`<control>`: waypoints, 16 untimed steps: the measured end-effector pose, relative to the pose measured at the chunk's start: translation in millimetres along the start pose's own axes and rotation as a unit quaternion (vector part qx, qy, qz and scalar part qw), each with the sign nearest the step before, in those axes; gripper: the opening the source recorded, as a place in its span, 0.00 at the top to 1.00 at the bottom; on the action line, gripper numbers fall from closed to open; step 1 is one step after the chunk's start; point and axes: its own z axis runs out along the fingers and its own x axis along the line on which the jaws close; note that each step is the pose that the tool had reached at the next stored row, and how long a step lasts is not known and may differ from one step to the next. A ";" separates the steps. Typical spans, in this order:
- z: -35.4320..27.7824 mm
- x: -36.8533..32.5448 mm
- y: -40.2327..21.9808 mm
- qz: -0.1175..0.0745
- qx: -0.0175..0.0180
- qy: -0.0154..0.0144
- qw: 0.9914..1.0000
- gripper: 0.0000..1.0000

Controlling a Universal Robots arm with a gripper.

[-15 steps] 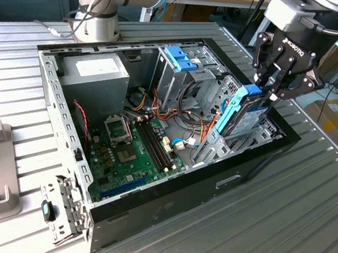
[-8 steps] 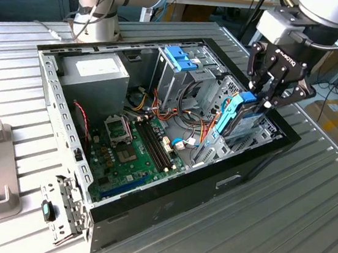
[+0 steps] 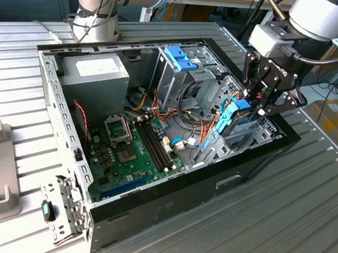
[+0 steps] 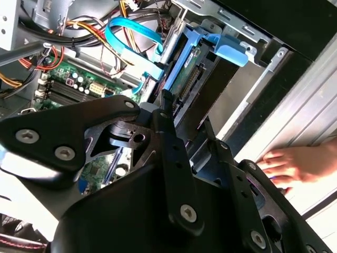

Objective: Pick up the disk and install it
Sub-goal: 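Insert the disk into the insertion slot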

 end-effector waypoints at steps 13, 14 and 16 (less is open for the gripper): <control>24.1 -0.5 0.9 0.000 0.000 0.000 1.000 0.65; 25.8 -0.6 1.0 0.000 0.000 0.000 1.000 0.65; 25.8 -0.5 1.0 0.000 0.000 0.000 1.000 0.65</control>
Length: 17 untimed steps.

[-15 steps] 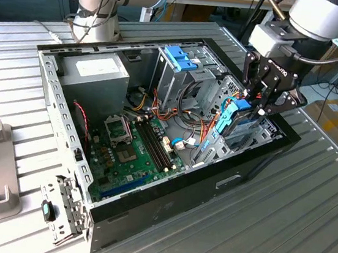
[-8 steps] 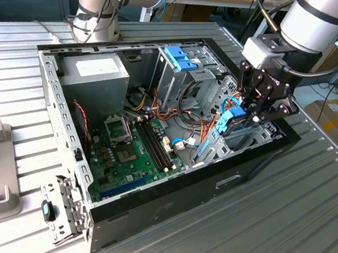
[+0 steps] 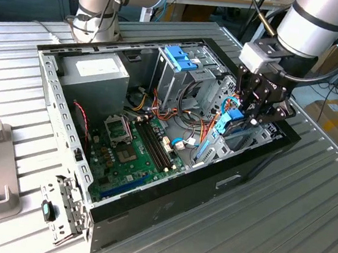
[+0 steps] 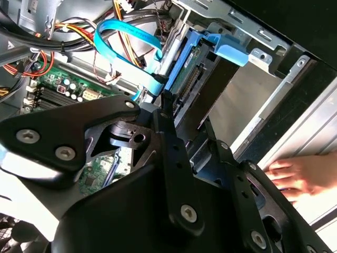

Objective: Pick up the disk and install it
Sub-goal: 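Insert the disk into the insertion slot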

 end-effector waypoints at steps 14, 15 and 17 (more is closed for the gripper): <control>0.2 0.0 0.0 0.000 0.000 0.000 1.000 0.58; 0.2 0.0 0.0 0.000 0.000 0.000 1.000 0.58; -0.1 0.0 0.0 0.000 0.000 0.000 1.000 0.58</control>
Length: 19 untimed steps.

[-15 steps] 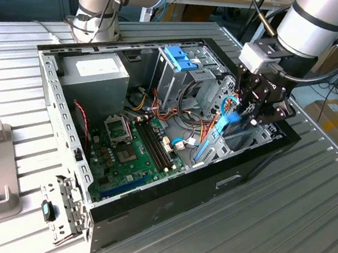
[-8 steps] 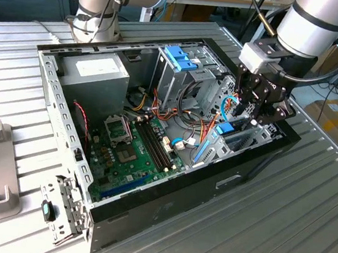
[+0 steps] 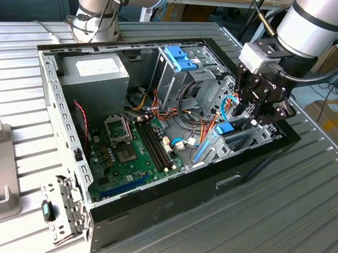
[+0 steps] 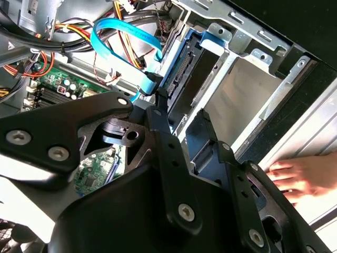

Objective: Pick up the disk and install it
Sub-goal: 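Insert the disk into the insertion slot, then insert the first disk wire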

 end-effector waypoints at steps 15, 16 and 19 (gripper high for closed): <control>-8.6 0.2 -0.3 0.000 0.000 0.000 1.000 0.58; -9.0 0.1 -0.3 0.000 0.000 0.000 1.000 0.58; -9.2 0.2 -0.3 0.000 0.000 0.000 1.000 0.58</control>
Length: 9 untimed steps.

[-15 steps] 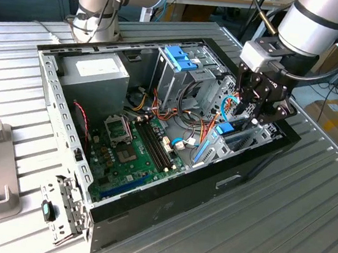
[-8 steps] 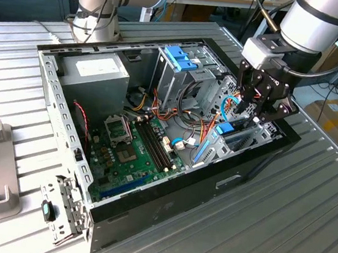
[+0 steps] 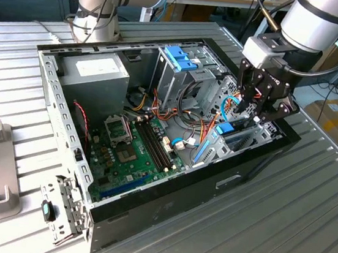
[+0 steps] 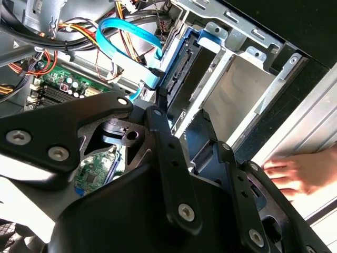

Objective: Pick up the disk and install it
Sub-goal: 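Insert the first disk wire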

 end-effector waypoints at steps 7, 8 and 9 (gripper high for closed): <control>-0.1 -1.8 0.1 0.000 0.000 0.000 1.000 0.58; -0.1 -2.3 0.1 0.000 0.000 0.000 1.000 0.58; -0.2 -2.7 0.1 0.000 0.000 0.000 1.000 0.58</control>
